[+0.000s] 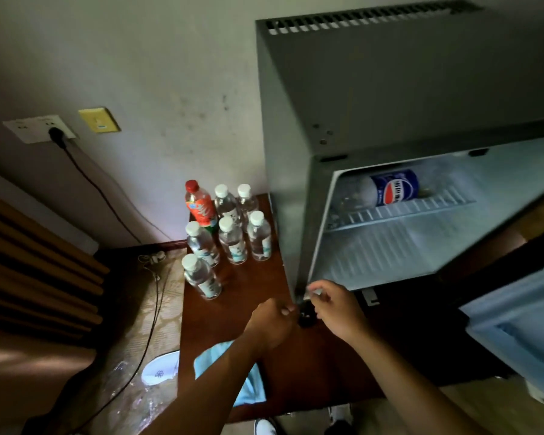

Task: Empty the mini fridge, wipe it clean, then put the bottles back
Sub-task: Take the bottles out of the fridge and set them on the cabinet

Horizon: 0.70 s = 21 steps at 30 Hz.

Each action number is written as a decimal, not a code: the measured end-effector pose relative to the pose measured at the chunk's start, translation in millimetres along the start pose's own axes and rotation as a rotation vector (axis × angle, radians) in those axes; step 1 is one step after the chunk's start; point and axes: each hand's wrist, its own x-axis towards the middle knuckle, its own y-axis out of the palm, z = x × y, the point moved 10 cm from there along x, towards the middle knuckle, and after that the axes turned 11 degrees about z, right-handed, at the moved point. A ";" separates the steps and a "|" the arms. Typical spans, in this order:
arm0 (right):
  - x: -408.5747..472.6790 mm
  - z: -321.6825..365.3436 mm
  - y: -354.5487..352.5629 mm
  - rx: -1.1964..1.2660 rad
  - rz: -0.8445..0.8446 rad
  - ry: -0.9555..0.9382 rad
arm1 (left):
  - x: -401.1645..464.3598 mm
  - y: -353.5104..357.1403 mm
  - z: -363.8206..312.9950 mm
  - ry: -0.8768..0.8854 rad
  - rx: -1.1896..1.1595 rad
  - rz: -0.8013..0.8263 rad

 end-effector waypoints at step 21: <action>59.9 10.9 -129.7 -0.038 -0.019 -0.141 | 42.6 9.7 -140.2 0.001 0.077 -0.319</action>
